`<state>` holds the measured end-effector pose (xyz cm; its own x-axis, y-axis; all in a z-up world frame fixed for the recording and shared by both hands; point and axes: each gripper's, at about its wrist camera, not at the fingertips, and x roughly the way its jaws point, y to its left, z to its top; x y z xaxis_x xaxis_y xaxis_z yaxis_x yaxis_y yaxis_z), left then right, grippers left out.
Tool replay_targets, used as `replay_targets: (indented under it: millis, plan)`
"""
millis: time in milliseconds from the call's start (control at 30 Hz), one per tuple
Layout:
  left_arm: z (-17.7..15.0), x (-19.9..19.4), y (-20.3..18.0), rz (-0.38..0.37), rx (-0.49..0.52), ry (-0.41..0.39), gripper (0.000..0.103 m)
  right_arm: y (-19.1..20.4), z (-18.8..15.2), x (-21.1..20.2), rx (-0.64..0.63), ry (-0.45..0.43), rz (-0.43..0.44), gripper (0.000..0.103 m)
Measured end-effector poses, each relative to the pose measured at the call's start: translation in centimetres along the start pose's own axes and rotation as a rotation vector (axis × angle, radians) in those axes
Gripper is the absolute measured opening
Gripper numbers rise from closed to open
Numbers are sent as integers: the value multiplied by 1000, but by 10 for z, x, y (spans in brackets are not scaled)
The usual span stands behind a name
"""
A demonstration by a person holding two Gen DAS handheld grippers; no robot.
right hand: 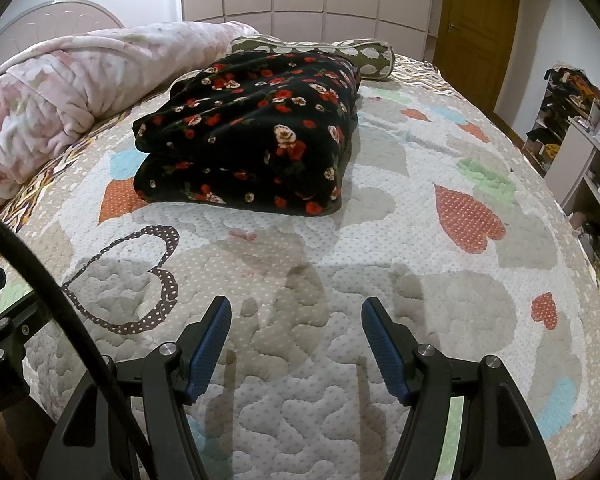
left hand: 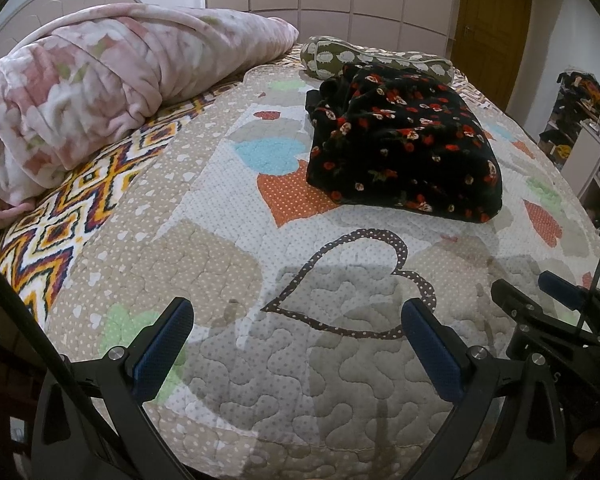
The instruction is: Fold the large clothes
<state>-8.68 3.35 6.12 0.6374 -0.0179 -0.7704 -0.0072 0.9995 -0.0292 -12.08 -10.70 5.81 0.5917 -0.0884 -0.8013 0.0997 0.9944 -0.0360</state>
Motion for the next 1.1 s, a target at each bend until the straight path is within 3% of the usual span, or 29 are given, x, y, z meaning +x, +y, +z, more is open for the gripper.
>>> replay_targets:
  millis: [1100]
  plan:
    - [-2,4,-1,-2,6,11,103,-4,-2,-1,10,-4,-3,73]
